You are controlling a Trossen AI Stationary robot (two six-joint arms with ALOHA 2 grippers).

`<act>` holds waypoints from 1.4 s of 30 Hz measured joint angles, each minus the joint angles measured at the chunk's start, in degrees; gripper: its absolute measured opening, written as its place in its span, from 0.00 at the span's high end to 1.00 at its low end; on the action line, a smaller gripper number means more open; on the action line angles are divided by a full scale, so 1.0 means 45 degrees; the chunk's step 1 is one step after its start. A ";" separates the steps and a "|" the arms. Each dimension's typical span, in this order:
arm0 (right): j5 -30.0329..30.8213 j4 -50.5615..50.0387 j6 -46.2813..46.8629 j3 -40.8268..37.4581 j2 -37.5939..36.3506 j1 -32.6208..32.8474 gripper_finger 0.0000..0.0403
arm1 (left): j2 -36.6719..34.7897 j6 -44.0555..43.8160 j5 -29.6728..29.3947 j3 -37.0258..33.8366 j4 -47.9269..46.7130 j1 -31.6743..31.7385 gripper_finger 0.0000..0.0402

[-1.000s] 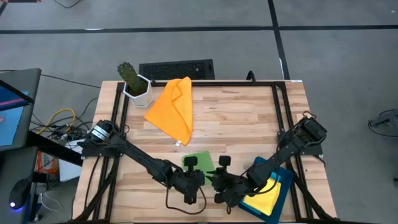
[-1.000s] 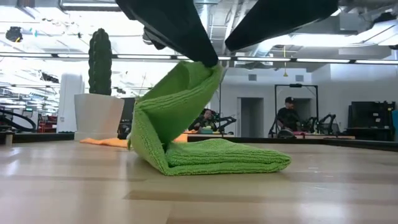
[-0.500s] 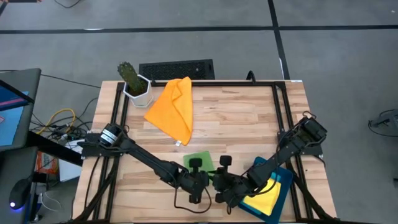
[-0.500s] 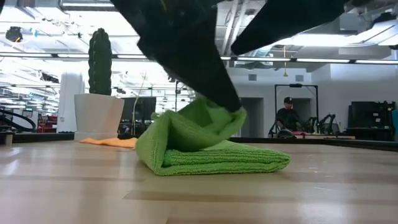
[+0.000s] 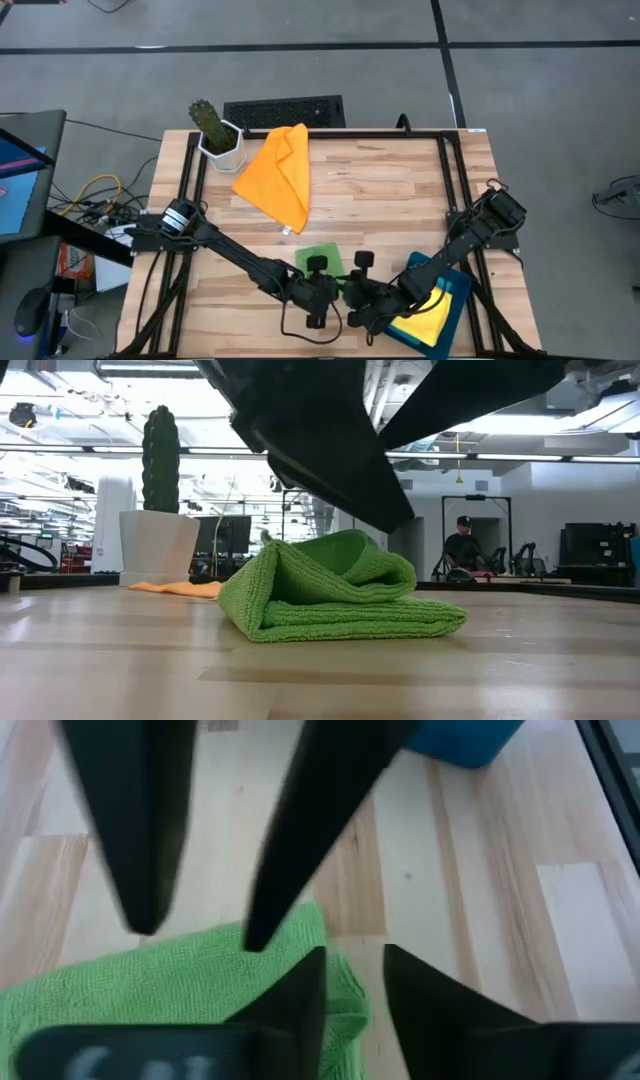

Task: Fold microfiber towels
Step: Fold the green microfiber towel

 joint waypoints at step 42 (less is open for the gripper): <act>-0.1863 0.0436 0.1627 0.0046 0.1954 -0.0587 0.76 | -0.0142 -0.5378 -0.2844 -0.3441 0.1573 -0.2340 0.78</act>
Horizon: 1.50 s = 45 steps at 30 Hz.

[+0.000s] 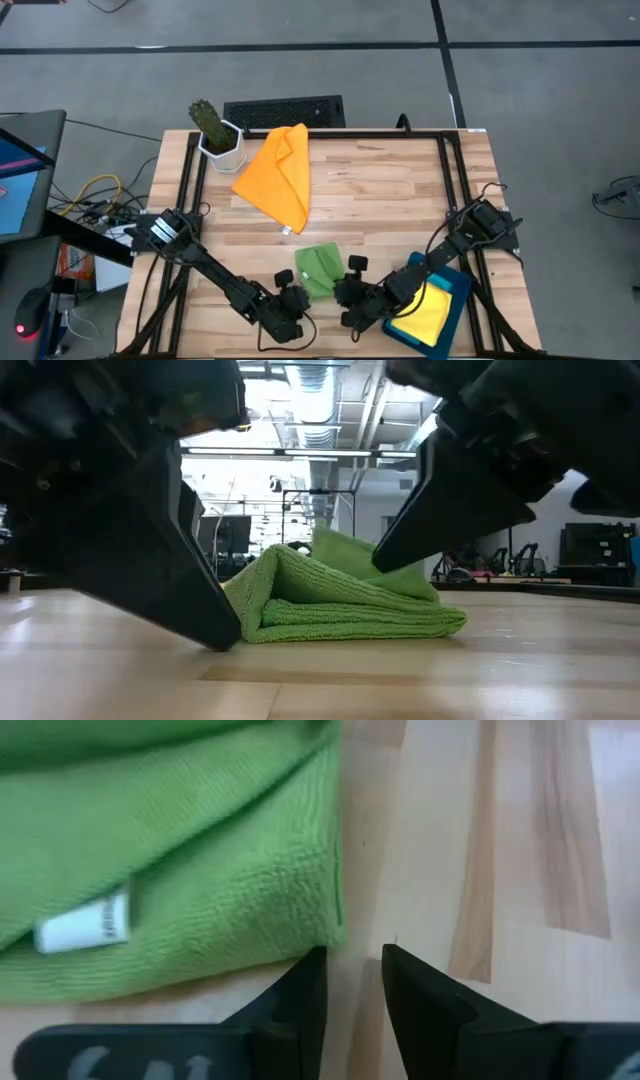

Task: Fold microfiber towels
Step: Fold the green microfiber towel

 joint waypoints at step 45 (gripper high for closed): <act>0.1695 0.1331 -0.1188 0.0688 -0.0349 0.0367 0.76 | 0.0341 0.1045 -0.1869 0.1383 -0.1300 -0.0354 0.93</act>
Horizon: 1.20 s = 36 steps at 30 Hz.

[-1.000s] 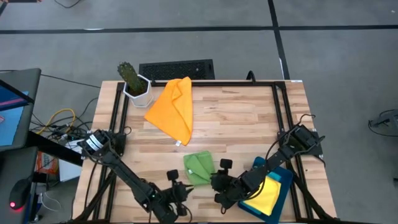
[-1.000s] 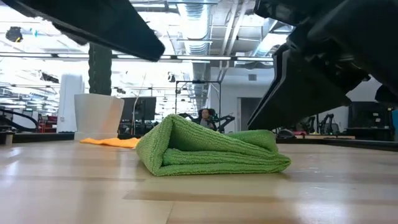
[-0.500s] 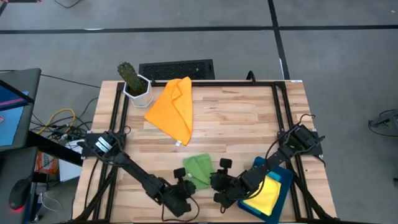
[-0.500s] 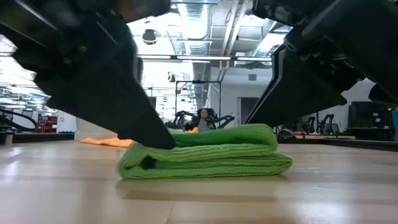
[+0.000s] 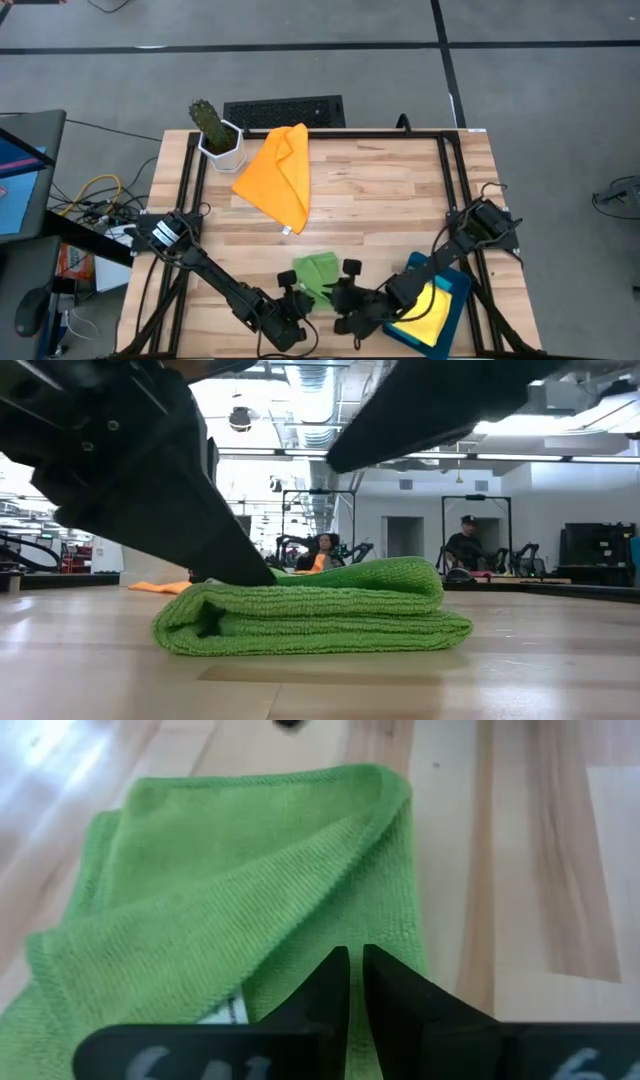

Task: Fold microfiber towels
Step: Fold the green microfiber towel

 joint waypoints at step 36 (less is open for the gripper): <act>-0.1894 0.2563 -0.0959 0.0009 0.0851 -0.1558 0.76 | -0.1506 0.0319 -0.0767 0.2114 -0.4236 -0.0657 0.93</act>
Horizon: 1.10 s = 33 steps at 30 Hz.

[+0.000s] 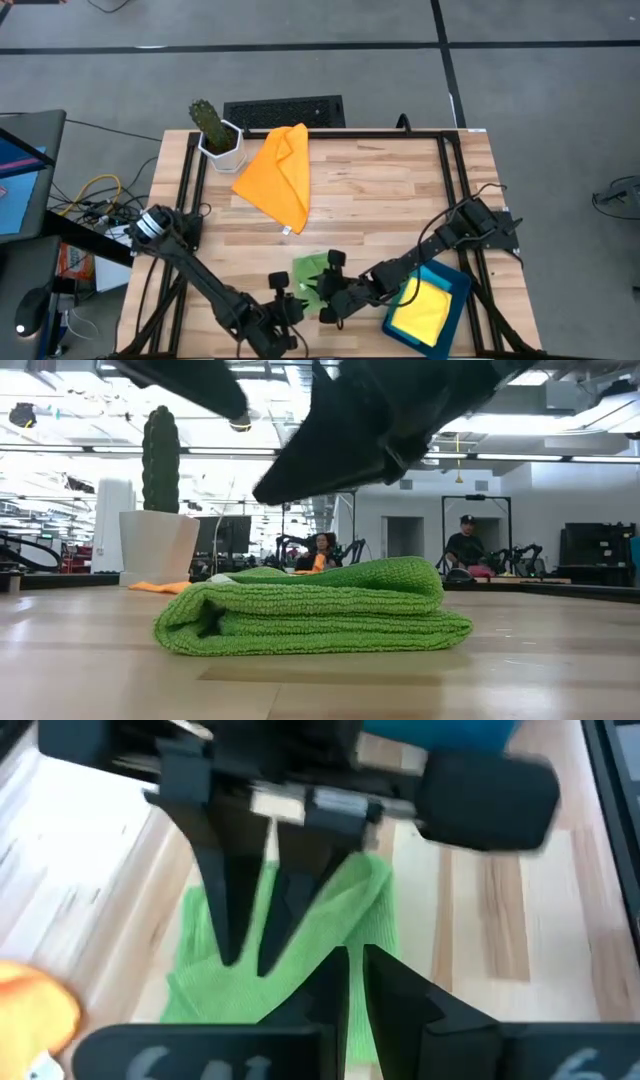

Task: Fold microfiber towels
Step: Fold the green microfiber towel

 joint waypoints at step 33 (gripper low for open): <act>0.0414 -0.2085 0.0198 0.1228 0.1502 -0.0264 0.76 | 0.0481 -0.1780 -0.0550 -0.4046 0.5625 0.0002 1.00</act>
